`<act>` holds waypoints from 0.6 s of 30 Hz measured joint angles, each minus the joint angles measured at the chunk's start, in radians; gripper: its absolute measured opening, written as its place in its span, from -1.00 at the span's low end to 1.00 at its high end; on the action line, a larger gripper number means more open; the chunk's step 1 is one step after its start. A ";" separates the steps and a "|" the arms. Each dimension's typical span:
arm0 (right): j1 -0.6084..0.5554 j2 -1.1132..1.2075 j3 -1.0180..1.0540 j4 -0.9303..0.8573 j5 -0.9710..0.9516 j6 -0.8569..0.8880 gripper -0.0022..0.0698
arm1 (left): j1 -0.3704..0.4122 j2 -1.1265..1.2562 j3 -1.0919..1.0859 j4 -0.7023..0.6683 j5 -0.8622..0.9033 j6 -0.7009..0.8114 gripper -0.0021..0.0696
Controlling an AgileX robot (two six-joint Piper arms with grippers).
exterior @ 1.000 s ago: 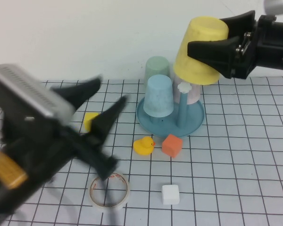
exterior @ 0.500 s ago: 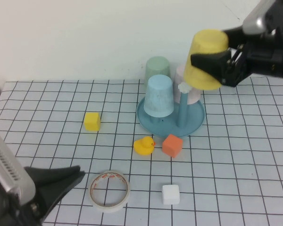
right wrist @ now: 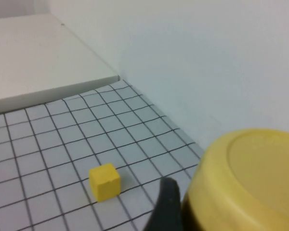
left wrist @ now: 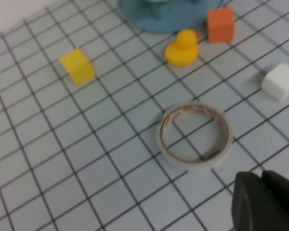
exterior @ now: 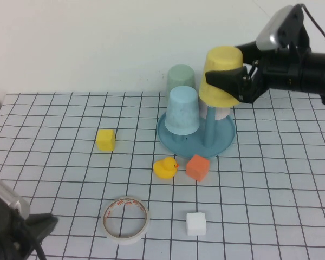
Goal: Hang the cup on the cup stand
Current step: Place the cup on the cup holder
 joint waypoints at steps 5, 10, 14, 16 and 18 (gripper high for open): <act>0.000 0.051 -0.056 0.000 0.000 -0.050 0.70 | 0.000 0.000 0.000 0.036 0.059 -0.043 -0.94; 0.000 0.102 -0.078 0.000 0.000 -0.056 0.70 | 0.000 0.000 0.000 0.042 0.068 -0.045 -0.94; 0.000 0.127 -0.090 0.000 -0.002 -0.056 0.70 | 0.000 0.000 0.000 0.056 0.068 -0.045 -0.94; 0.000 0.134 -0.098 0.000 -0.007 -0.057 0.70 | 0.000 0.000 0.000 0.064 0.068 -0.045 -0.94; 0.000 0.141 -0.110 0.000 -0.016 -0.057 0.70 | 0.000 0.000 0.000 0.068 0.068 -0.045 -0.94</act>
